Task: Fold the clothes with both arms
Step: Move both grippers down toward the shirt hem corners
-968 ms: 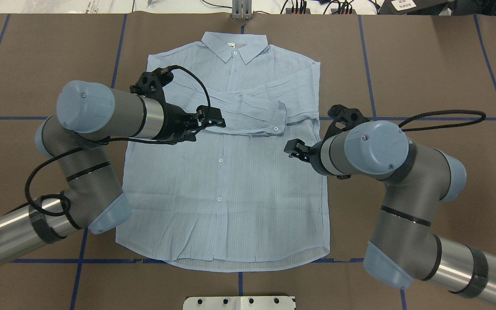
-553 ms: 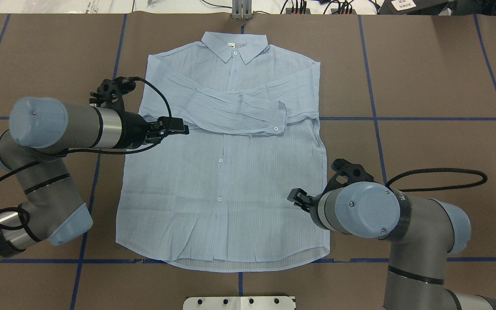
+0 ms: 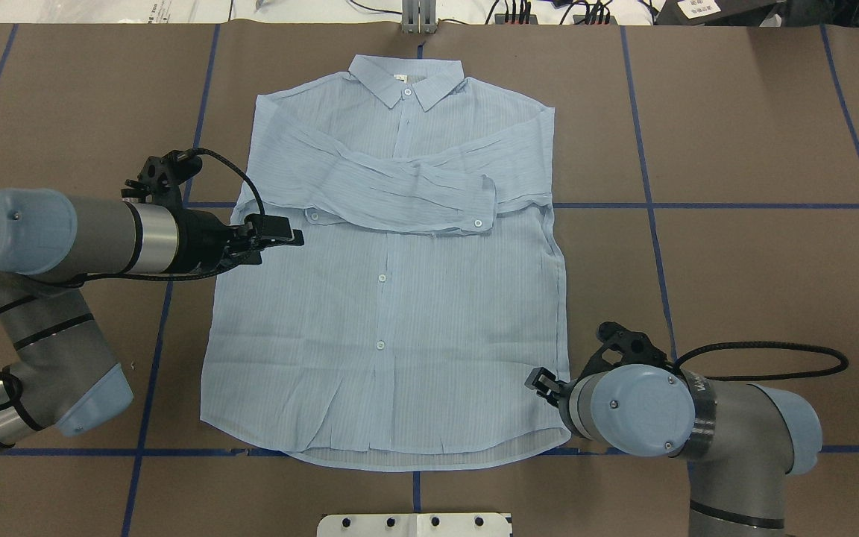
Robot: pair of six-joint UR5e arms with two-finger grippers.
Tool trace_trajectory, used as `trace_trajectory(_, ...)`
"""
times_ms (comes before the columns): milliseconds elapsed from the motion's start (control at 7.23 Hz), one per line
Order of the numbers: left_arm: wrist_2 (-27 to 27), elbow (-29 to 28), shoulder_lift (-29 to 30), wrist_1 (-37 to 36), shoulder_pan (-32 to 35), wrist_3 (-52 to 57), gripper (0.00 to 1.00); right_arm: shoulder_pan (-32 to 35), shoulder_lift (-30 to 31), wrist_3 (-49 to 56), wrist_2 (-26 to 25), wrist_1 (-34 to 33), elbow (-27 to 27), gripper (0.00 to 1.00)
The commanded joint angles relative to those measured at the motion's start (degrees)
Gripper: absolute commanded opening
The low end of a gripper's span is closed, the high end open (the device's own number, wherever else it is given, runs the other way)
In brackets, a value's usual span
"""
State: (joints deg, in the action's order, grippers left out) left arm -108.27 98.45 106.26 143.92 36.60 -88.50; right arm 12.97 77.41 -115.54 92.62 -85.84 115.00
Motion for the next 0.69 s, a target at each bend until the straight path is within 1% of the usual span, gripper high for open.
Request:
trace_trajectory(0, 0.3, -0.3, -0.1, 0.0, -0.2, -0.4, 0.91, -1.8, -0.3, -2.1, -0.3, 0.0, -0.5, 0.99)
trace_trajectory(138, 0.3, -1.1, 0.1, 0.0, -0.5, -1.4, 0.91, -2.3, -0.3, -7.3, -0.7, 0.0, -0.3, 0.99)
trace_trajectory(415, 0.3, -1.5, 0.2, 0.0, -0.6, -1.9, 0.92, -2.9, -0.3, -7.2, -0.5, 0.0, -0.2, 1.00)
trace_trajectory(553, 0.3, -1.5, 0.1, 0.0, -0.6, -1.8, 0.92, -2.9, -0.2, -7.2, -0.6, 0.0, -0.2, 0.97)
